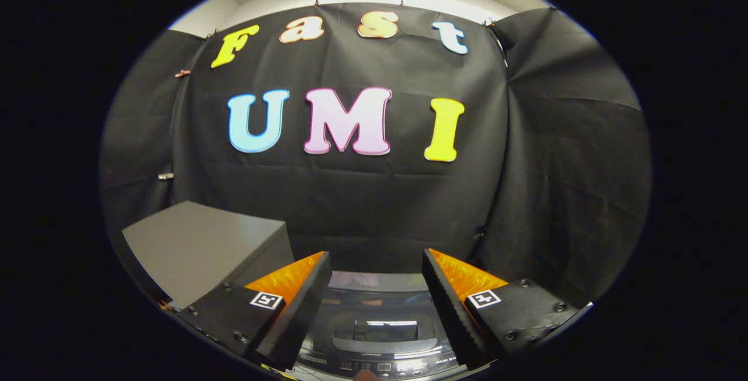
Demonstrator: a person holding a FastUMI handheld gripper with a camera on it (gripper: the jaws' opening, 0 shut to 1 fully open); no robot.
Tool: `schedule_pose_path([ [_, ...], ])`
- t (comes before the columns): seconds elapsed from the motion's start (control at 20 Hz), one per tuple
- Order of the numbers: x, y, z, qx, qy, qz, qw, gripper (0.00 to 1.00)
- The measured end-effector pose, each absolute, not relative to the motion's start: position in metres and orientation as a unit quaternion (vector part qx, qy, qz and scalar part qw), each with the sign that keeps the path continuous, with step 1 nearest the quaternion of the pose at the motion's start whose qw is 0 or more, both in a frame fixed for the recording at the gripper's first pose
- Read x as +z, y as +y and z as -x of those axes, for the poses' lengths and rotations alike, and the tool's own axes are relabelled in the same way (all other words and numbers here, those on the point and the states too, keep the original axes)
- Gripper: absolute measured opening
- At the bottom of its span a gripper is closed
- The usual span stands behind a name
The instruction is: Put the clothes into the washing machine and then close the washing machine lid.
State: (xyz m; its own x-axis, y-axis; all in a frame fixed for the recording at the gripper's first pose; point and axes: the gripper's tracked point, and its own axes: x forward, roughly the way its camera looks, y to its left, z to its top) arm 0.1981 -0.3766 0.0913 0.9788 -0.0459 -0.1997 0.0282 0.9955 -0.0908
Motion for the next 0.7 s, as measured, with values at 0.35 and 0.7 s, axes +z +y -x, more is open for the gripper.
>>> schedule_pose_path([
  [0.35,0.151,-0.371,-0.166,-0.011,0.016,-0.004,1.0,0.98],
  [0.7,0.161,-0.371,-0.15,-0.017,0.0,0.016,1.0,0.98],
])
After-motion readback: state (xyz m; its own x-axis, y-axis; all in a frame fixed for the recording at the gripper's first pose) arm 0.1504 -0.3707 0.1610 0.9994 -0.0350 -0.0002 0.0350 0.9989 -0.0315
